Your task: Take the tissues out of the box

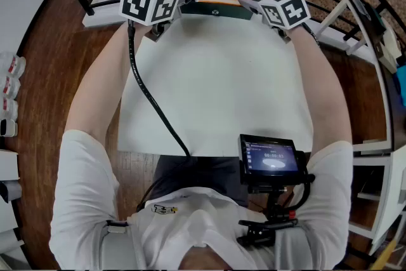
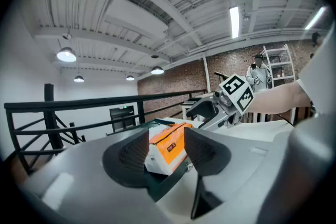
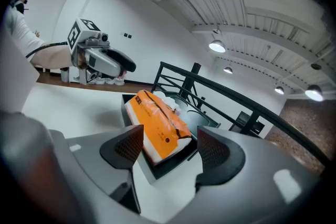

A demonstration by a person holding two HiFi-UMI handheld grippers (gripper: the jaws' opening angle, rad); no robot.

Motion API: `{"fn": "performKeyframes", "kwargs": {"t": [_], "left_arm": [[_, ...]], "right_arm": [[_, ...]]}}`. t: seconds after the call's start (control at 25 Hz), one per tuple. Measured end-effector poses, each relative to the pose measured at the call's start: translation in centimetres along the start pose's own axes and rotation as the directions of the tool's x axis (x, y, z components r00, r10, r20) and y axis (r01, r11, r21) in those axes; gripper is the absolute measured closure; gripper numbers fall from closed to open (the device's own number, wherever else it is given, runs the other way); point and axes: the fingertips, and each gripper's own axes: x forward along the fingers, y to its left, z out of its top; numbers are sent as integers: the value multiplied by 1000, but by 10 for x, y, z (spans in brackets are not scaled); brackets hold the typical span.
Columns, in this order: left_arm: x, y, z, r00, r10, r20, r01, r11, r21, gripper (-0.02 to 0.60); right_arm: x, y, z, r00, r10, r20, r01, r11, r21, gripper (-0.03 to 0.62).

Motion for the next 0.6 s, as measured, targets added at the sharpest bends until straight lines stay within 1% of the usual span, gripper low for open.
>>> {"fn": "performKeyframes", "kwargs": {"t": [0.08, 0.16, 0.24, 0.36, 0.4, 0.48, 0.6], "left_arm": [[18, 4, -7, 997, -43, -71, 42, 999, -12, 361], [32, 6, -16, 986, -75, -150, 74, 997, -13, 333], [43, 4, -25, 970, -91, -225, 94, 996, 2, 333], [56, -2, -40, 944, -76, -320, 95, 994, 44, 342], [61, -1, -44, 938, -62, -341, 86, 995, 55, 387], [68, 4, -52, 934, -43, -355, 68, 996, 57, 403], [70, 7, -54, 941, -46, -336, 61, 998, 35, 424]], "right_arm": [[5, -8, -5, 1000, 11, 0, -11, 999, 47, 275], [9, -10, -8, 999, 34, 2, -34, 995, 93, 272], [13, -8, -10, 998, 58, 5, -59, 990, 126, 274], [16, 1, -11, 996, 94, 10, -94, 986, 139, 328], [17, 3, -12, 995, 102, 9, -102, 985, 141, 344], [21, 2, -16, 994, 105, 8, -105, 983, 147, 366], [26, 1, -17, 995, 101, 20, -103, 983, 152, 376]]}}
